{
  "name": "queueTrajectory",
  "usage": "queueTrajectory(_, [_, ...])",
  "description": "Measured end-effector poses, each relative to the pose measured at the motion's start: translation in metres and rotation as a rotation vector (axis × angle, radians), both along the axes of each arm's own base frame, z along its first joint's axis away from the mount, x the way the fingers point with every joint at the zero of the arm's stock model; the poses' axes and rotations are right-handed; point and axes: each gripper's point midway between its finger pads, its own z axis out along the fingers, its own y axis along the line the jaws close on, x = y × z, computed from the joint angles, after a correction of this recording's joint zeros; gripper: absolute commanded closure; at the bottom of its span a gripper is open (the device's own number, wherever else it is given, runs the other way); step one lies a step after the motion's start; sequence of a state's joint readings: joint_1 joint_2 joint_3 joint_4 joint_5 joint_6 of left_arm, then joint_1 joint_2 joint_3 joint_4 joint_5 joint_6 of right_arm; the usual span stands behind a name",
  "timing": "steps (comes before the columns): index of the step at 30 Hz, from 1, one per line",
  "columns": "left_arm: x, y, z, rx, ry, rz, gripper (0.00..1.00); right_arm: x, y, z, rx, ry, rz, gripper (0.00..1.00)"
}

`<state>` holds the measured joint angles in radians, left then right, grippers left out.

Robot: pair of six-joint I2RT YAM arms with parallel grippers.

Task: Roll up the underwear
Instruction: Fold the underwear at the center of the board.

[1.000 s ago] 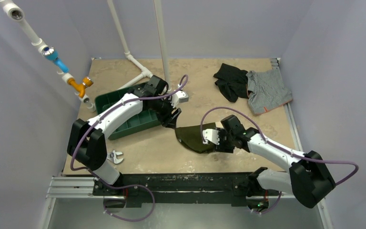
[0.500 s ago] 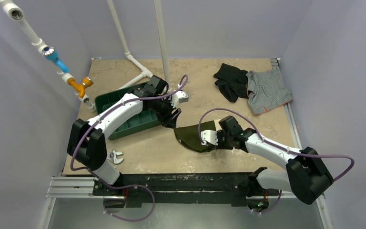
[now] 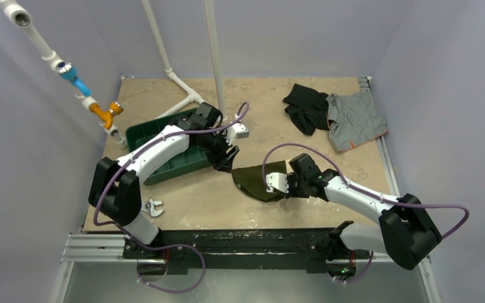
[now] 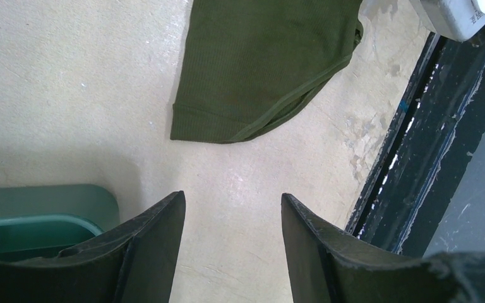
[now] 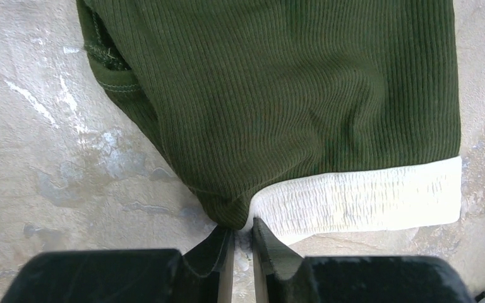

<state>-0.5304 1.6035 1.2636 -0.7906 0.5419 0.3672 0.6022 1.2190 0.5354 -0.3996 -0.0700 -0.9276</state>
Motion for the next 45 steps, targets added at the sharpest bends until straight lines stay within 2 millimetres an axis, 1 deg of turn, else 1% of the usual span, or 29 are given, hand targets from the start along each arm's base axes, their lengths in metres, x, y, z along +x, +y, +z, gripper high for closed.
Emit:
queueTrajectory(5, [-0.002,0.002,-0.001,-0.002,-0.016,-0.015,0.44,-0.004,0.001,0.001,-0.010,0.052,-0.015,0.91])
queueTrajectory(8, [-0.007,0.004,-0.002,-0.008,-0.020,-0.018,0.44,-0.008,0.006,0.004,0.002,0.108,-0.023,0.92])
queueTrajectory(15, [-0.020,0.003,0.001,-0.059,-0.069,-0.037,0.44,-0.015,0.032,0.018,0.084,0.245,-0.039,0.93])
queueTrajectory(18, [-0.032,0.000,0.001,-0.087,-0.129,-0.061,0.44,-0.017,0.043,0.023,0.115,0.309,-0.049,0.93])
queueTrajectory(22, [-0.048,-0.003,0.006,-0.145,-0.203,-0.073,0.44,-0.022,0.052,0.024,0.129,0.397,-0.063,0.93])
queueTrajectory(26, [-0.052,-0.005,0.011,-0.183,-0.241,-0.070,0.44,-0.027,0.057,0.022,0.119,0.484,-0.082,0.94])
queueTrajectory(28, [-0.056,-0.010,0.007,-0.186,-0.251,-0.089,0.44,-0.028,0.058,0.022,0.114,0.523,-0.089,0.94])
queueTrajectory(31, [-0.070,-0.016,-0.005,-0.177,-0.241,-0.135,0.44,-0.026,0.060,0.024,0.113,0.573,-0.106,0.94])
queueTrajectory(32, [-0.081,-0.021,-0.009,-0.174,-0.231,-0.169,0.44,-0.025,0.060,0.025,0.113,0.590,-0.113,0.94])
queueTrajectory(34, [-0.092,-0.025,-0.015,-0.170,-0.221,-0.203,0.44,-0.021,0.061,0.028,0.120,0.617,-0.127,0.94])
queueTrajectory(36, [-0.095,-0.028,-0.017,-0.168,-0.224,-0.217,0.44,-0.017,0.061,0.030,0.128,0.643,-0.140,0.94])
queueTrajectory(40, [-0.097,-0.041,-0.020,-0.165,-0.257,-0.247,0.43,-0.007,0.058,0.033,0.142,0.693,-0.167,0.95])
queueTrajectory(42, [-0.100,-0.049,-0.027,-0.151,-0.268,-0.271,0.43,-0.003,0.056,0.034,0.147,0.717,-0.178,0.95])
queueTrajectory(45, [-0.104,-0.059,-0.046,-0.106,-0.266,-0.297,0.42,0.001,0.054,0.034,0.150,0.746,-0.187,0.95])
